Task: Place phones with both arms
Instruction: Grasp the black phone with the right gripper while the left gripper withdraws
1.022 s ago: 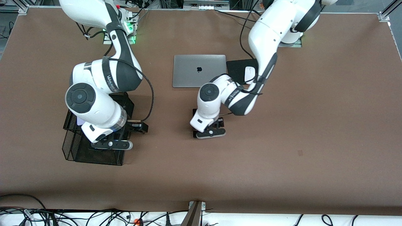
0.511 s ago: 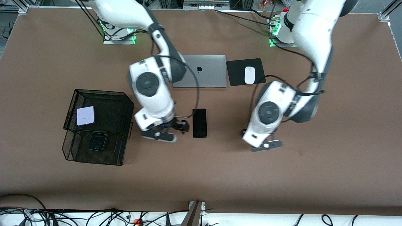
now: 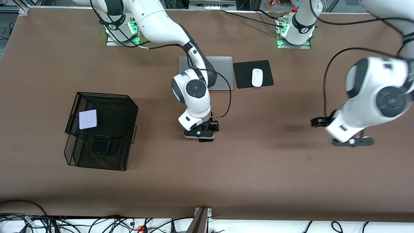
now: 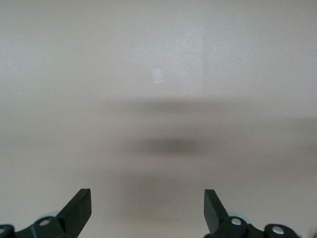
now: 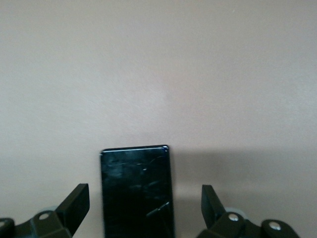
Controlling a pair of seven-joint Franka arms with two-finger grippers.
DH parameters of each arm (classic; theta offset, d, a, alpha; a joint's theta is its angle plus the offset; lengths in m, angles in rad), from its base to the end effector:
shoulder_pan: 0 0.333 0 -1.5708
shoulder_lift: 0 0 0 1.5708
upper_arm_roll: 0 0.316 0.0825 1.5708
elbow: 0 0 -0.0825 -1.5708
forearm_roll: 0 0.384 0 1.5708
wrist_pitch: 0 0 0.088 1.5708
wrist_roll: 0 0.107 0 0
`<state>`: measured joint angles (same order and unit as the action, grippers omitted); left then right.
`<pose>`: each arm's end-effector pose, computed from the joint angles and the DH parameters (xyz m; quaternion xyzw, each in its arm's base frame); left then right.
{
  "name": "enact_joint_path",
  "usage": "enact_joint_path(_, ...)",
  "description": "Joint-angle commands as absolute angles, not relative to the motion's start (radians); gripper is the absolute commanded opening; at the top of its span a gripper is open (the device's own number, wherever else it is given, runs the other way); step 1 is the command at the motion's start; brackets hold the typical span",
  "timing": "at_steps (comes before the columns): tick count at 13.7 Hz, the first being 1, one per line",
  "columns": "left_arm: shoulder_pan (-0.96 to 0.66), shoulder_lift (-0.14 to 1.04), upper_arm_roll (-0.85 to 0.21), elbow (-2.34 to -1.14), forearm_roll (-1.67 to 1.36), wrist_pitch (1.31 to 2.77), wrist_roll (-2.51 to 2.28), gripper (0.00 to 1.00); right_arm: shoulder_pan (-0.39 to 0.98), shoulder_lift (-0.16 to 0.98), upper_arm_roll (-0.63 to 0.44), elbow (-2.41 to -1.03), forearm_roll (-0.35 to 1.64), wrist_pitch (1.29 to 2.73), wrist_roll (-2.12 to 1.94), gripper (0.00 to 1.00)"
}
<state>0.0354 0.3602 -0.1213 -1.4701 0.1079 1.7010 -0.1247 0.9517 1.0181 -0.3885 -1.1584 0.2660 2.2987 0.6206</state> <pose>0.6534 -0.0353 0.4650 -0.9974 -0.0115 0.0595 0.0379 0.5995 0.5011 0.2151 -0.9943 0.0070 -0.1059 0.0121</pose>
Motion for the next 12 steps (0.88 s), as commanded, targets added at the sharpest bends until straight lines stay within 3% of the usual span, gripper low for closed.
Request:
enact_joint_path(1, 0.112, 0.235, -0.135, -1.526, 0.014, 1.681, -0.038, 1.00, 0.965, 1.035, -0.387, -1.154, 0.268, 2.324, 0.586, 1.00)
enact_joint_path(5, 0.112, 0.147, -0.135, -1.520, 0.009, 1.623, -0.054, 1.00, 0.971, 1.054, -0.380, -1.161, 0.241, 2.349, 0.545, 1.00)
enact_joint_path(12, 0.112, 0.098, -0.135, -1.502, 0.009, 1.580, -0.051, 1.00, 0.979, 1.057, -0.377, -1.186, 0.245, 2.384, 0.522, 1.00)
